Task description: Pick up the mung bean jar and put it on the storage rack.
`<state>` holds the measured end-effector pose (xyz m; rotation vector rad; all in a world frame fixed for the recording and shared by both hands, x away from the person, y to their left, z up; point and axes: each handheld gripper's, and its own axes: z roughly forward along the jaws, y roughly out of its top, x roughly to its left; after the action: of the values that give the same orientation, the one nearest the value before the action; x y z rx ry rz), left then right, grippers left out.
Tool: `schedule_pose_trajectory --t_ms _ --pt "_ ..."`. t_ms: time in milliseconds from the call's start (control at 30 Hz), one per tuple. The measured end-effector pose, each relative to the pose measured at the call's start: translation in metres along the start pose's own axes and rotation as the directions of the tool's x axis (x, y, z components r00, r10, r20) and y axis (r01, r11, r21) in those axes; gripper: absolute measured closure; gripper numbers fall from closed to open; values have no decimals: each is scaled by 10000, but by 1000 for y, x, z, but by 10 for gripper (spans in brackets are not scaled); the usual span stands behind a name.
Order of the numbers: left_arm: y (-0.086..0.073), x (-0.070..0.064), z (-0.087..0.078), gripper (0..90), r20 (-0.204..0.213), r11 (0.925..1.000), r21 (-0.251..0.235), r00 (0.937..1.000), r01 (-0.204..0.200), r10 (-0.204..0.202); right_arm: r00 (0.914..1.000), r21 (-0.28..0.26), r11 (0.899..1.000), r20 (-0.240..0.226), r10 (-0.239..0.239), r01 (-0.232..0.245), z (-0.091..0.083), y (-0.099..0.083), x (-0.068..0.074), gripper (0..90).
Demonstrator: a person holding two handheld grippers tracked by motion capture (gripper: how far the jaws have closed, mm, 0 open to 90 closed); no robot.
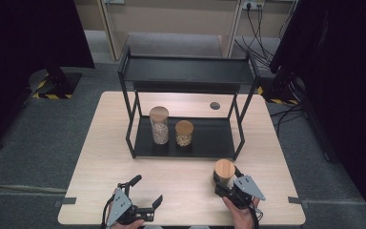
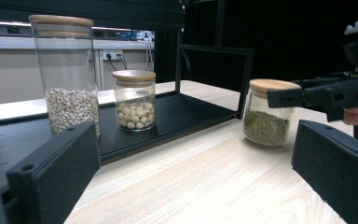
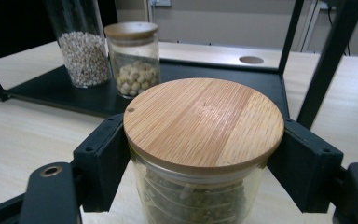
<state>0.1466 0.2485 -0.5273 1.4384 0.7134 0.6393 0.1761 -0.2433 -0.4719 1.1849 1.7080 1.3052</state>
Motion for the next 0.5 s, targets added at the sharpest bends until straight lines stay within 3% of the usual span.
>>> schedule_pose_trajectory --t_ms 500 --pt "0 0 -1 5 -44 10000 -45 10000 20 -20 9988 -80 9998 -460 -160 157 25 26 4 253"
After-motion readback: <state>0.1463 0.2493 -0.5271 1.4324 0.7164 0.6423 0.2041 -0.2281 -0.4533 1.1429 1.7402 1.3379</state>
